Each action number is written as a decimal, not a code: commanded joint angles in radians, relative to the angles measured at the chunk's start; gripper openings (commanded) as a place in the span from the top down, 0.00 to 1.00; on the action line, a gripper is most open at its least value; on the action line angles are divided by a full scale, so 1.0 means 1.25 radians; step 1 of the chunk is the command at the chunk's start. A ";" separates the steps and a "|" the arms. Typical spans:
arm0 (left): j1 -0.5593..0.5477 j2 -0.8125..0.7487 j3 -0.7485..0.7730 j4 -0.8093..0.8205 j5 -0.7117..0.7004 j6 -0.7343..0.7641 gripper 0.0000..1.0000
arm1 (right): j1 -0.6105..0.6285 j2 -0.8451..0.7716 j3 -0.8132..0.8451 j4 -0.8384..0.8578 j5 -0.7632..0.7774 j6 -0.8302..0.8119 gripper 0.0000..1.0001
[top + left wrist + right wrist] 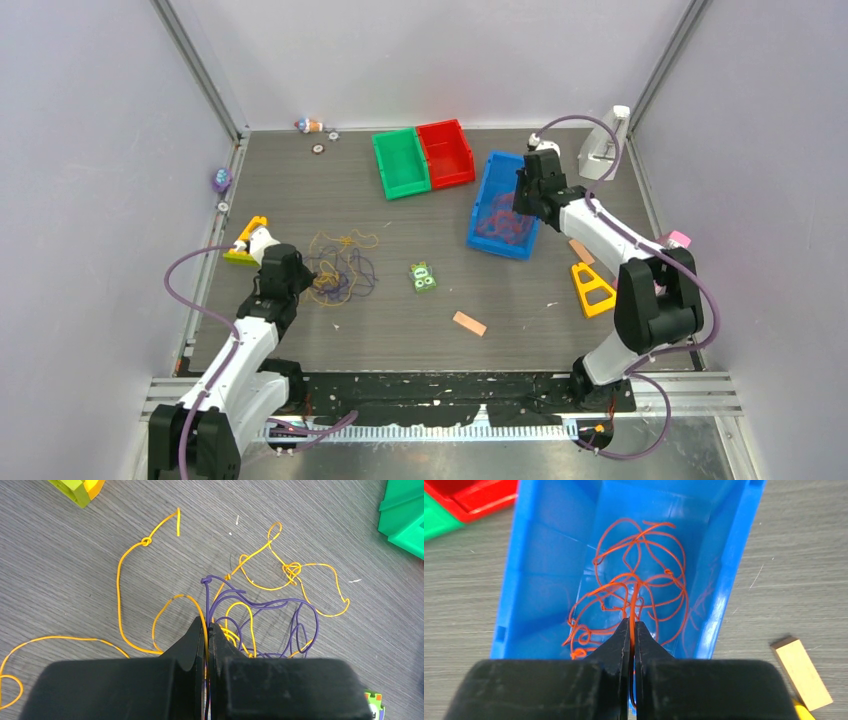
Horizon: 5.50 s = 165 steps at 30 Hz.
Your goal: Untangle the cables
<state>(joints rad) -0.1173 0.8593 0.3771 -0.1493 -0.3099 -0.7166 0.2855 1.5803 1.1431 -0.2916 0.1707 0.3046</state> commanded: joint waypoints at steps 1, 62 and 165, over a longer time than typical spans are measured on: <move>0.003 -0.002 0.021 0.035 0.003 0.012 1.00 | -0.002 0.034 -0.007 0.057 -0.018 0.021 0.92; -0.172 0.149 0.084 0.266 0.466 0.269 1.00 | 0.419 0.038 -0.270 0.674 -0.299 -0.113 0.00; -0.265 0.047 0.731 -0.536 0.465 0.397 1.00 | 0.420 -0.264 -0.581 0.957 -0.036 -0.130 0.07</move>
<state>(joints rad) -0.4118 0.9325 1.2129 -0.8650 0.1684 -0.2619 0.8139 1.2503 0.4259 0.7761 0.2928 0.1738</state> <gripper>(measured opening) 0.004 0.860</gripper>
